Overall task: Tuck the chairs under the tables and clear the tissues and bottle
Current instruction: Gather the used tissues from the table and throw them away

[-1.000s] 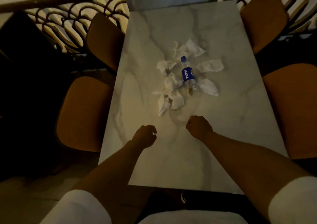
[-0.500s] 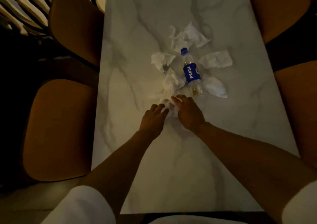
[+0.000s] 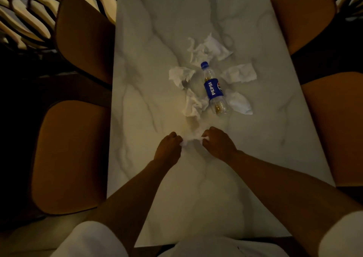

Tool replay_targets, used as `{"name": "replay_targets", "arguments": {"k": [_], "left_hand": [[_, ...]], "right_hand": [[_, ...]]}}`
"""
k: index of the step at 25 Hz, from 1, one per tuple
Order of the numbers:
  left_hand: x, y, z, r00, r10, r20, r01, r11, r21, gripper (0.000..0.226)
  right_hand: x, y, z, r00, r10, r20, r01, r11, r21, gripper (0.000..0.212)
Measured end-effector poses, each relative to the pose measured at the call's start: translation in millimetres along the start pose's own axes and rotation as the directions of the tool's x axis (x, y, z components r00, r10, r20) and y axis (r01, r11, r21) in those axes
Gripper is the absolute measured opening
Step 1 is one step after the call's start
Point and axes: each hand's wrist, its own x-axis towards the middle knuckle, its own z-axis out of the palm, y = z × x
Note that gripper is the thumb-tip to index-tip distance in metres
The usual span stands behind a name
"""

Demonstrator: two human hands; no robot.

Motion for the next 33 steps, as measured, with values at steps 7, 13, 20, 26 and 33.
{"name": "replay_targets", "arguments": {"k": [7, 13, 20, 26, 33], "left_hand": [[59.4, 45.2, -31.8, 0.997, 0.044, -0.068, -0.029, 0.977, 0.213, 0.033], [120.9, 89.2, -20.9, 0.995, -0.055, 0.083, 0.032, 0.965, 0.261, 0.031], [115.3, 94.2, -19.4, 0.976, -0.217, -0.008, 0.216, 0.974, -0.070, 0.032], [149.9, 75.3, -47.6, 0.963, -0.181, -0.200, 0.171, 0.983, -0.067, 0.071], [235.2, 38.0, -84.0, 0.954, -0.300, -0.025, 0.301, 0.953, 0.047, 0.097]], "right_hand": [[-15.5, 34.3, -60.1, 0.948, 0.157, -0.276, -0.106, 0.976, 0.191, 0.016], [5.3, 80.8, -105.7, 0.870, 0.304, -0.388, -0.252, 0.951, 0.180, 0.016], [57.6, 104.1, -99.6, 0.954, 0.092, -0.285, -0.138, 0.980, -0.146, 0.016], [79.7, 102.1, -91.8, 0.966, 0.084, -0.243, -0.077, 0.996, 0.040, 0.026], [114.2, 106.6, -141.6, 0.934, 0.074, -0.350, -0.001, 0.979, 0.204, 0.066]]}}
